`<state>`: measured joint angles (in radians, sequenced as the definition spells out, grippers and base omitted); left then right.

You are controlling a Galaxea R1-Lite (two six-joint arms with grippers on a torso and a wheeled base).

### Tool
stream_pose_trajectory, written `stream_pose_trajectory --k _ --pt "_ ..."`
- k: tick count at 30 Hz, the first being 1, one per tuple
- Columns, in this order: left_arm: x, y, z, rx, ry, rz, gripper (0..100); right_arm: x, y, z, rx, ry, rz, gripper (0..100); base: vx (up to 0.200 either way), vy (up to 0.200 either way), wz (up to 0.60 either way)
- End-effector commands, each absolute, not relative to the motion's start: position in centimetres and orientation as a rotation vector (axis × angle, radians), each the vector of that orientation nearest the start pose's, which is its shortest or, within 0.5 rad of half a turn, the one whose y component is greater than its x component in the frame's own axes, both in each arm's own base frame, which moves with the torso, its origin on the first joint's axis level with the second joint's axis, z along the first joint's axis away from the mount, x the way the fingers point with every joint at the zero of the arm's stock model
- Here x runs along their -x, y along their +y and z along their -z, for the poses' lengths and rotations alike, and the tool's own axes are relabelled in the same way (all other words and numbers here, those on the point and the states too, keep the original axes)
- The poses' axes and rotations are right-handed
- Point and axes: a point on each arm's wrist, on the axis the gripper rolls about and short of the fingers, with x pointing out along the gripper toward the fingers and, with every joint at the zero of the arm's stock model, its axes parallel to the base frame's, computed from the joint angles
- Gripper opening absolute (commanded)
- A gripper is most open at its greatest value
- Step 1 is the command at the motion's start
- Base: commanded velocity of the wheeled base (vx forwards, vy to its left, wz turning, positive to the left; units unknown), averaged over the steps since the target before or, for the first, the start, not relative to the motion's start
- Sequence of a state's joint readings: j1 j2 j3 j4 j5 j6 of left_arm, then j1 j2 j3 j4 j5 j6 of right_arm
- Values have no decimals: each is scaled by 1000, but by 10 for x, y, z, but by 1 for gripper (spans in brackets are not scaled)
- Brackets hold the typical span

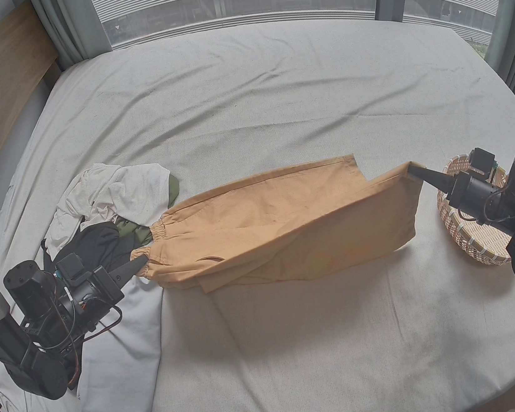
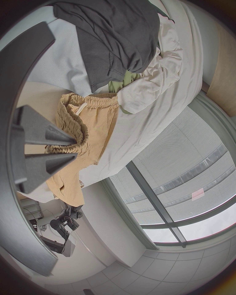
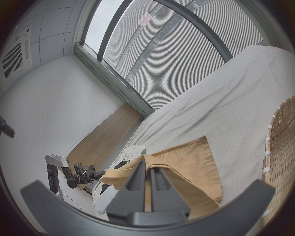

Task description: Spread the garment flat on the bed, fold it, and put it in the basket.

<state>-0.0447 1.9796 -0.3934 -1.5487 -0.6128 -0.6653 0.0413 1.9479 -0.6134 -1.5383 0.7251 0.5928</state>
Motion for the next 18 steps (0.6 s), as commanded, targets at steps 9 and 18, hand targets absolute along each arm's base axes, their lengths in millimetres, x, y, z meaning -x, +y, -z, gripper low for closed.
stream_pose_trajectory --k 9,18 --pt "-313 -26 -86 687 227 524 0 -349 32 -139 -485 14 -809 0 0 0 0" --pt "-318 -26 -89 718 212 522 0 -370 34 -139 -475 -22 -822 0 0 0 0"
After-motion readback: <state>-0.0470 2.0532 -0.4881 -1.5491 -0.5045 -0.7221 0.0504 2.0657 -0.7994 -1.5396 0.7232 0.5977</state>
